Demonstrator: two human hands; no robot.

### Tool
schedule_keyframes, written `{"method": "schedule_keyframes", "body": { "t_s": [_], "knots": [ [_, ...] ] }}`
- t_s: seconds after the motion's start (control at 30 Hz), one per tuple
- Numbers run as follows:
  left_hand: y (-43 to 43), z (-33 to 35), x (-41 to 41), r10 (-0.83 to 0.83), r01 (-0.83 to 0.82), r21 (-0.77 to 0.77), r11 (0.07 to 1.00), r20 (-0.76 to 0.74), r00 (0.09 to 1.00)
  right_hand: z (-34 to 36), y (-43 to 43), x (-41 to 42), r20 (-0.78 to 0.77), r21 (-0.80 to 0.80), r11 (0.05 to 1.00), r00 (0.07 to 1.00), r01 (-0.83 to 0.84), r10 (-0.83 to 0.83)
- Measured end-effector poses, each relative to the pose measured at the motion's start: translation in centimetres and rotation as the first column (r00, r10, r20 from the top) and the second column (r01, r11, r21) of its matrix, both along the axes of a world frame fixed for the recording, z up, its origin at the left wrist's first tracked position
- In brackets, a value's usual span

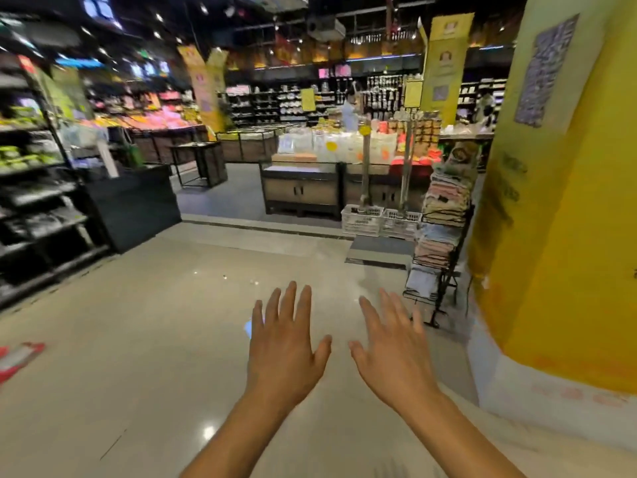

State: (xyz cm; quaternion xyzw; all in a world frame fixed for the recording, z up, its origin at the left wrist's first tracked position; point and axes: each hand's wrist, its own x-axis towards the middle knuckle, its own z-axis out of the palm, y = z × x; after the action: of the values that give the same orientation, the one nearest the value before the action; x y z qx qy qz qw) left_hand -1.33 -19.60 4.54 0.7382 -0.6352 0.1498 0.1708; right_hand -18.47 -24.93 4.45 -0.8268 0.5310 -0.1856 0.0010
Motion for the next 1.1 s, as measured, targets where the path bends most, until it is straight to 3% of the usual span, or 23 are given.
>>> {"method": "schedule_keyframes", "body": {
  "t_s": [0.33, 0.6, 0.9, 1.1],
  "knots": [
    [-4.6, 1.8, 5.1, 0.361, -0.358, 0.102, 0.928, -0.017, 0.932, 1.7, -10.2, 7.7, 0.006, 0.101, 0.941, 0.946, -0.323, 0.324],
    [-3.6, 2.5, 10.7, 0.616, -0.605, 0.162, 0.78, -0.024, 0.787, 0.3, -11.3, 17.4, 0.055, 0.12, 0.826, 0.835, -0.55, 0.548],
    [-6.5, 0.7, 20.8, 0.697, -0.683, 0.144, 0.716, -0.109, 0.709, -0.7, -15.3, 27.9, -0.036, 0.107, 0.754, 0.756, -0.648, 0.654],
    [-11.0, 0.0, 30.0, 0.654, -0.641, 0.134, 0.756, -0.191, 0.732, -1.0, -19.5, 37.5, -0.165, 0.031, 0.77, 0.756, -0.637, 0.633]
  ]
}}
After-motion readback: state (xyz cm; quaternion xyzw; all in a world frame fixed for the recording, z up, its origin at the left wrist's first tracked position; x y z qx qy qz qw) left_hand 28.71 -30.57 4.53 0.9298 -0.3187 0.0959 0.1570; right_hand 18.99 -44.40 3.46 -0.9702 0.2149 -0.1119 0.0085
